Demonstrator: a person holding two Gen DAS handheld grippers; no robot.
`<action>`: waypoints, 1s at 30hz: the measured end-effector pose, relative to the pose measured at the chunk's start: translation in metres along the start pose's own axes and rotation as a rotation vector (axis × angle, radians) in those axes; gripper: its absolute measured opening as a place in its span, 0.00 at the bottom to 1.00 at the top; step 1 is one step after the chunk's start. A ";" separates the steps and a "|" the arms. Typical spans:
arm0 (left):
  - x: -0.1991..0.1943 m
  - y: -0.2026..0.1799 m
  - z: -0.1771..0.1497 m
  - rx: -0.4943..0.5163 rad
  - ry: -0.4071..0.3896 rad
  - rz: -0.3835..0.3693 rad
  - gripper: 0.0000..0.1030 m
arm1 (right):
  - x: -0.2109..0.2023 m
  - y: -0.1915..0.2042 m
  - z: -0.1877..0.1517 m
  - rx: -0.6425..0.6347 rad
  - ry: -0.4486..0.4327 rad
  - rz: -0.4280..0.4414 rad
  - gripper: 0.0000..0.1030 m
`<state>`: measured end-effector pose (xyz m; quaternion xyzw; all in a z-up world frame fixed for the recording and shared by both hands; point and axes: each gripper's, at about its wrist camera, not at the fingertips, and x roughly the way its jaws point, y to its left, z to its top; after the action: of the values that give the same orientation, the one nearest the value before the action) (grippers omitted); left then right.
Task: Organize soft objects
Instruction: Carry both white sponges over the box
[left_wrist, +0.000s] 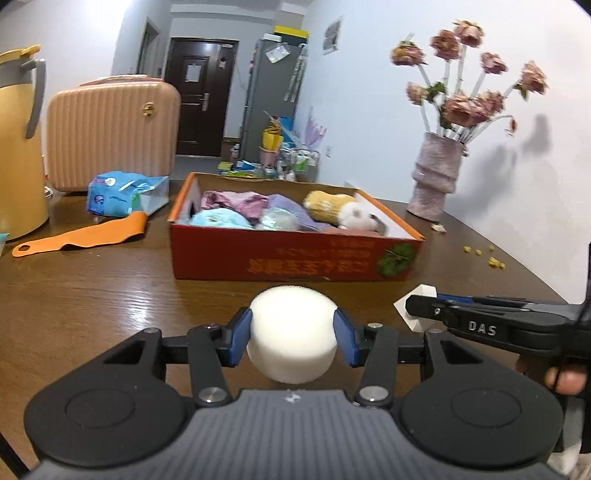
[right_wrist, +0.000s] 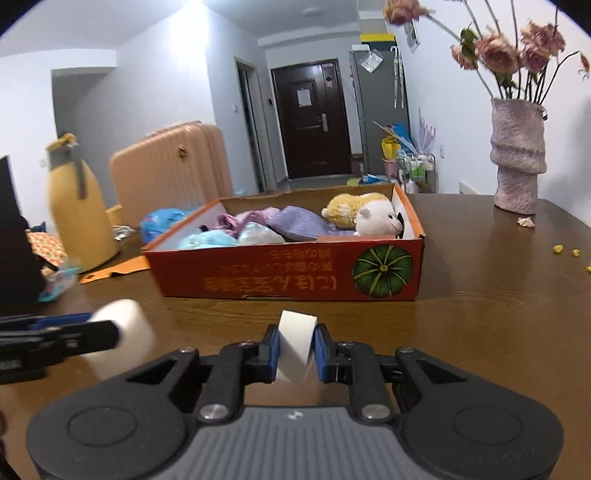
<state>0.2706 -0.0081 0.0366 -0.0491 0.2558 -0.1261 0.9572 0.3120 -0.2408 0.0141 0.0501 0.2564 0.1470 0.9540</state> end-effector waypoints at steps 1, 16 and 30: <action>-0.004 -0.006 -0.001 0.012 -0.002 -0.011 0.48 | -0.011 0.001 -0.001 -0.001 -0.013 0.003 0.19; -0.001 -0.056 0.056 0.112 -0.102 -0.089 0.49 | -0.064 -0.027 0.039 -0.049 -0.140 0.046 0.19; 0.234 -0.005 0.146 -0.005 0.177 -0.004 0.50 | 0.157 -0.076 0.185 0.033 0.099 0.144 0.20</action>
<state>0.5382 -0.0707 0.0518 -0.0407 0.3395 -0.1310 0.9306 0.5540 -0.2687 0.0870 0.0769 0.3011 0.2131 0.9263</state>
